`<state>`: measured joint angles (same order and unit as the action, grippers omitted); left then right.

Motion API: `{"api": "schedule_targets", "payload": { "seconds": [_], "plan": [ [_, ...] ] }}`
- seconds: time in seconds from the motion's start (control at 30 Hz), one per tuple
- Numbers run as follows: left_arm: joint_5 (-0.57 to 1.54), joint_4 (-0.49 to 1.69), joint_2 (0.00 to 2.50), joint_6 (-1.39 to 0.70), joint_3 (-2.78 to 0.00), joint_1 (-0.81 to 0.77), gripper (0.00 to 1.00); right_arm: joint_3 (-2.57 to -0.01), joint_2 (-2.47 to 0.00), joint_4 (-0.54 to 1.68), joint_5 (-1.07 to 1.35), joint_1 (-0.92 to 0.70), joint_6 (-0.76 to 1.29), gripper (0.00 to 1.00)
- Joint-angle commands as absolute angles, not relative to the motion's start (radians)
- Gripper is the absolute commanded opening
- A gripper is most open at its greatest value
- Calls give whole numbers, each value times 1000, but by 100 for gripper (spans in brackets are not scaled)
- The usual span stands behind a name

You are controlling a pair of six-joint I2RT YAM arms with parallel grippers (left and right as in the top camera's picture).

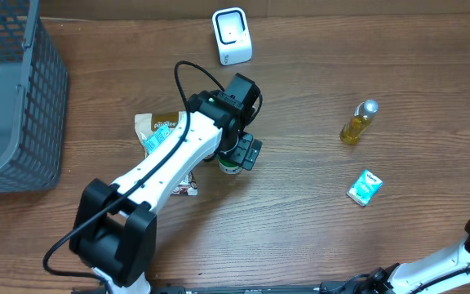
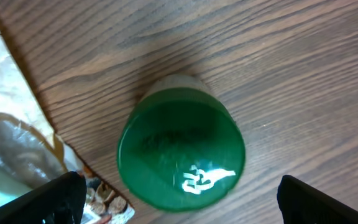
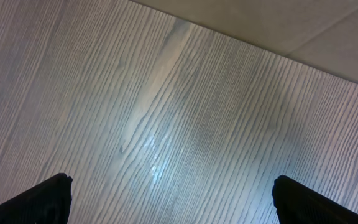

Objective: Scan the item barcode

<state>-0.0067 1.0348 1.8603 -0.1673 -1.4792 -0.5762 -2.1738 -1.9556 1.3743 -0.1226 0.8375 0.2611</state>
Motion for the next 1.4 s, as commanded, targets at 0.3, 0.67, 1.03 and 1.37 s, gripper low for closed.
{"api": "schedule_targets", "payload": {
  "seconds": [0.3,0.67,1.03,1.37],
  "plan": [
    [1,992,1945,-146,-1477,-583,100,-2183,-1942,1371,-129,838,262,100],
    [28,987,2002,-146,-1476,-585,97,-2183,-1942,1371,-129,838,262,100],
    [26,971,2022,-181,-1476,-585,80,-2183,-1942,1371,-129,838,262,100],
    [5,983,2022,-359,-1476,-585,56,-2183,-1942,1371,-129,838,262,100]
  ]
}}
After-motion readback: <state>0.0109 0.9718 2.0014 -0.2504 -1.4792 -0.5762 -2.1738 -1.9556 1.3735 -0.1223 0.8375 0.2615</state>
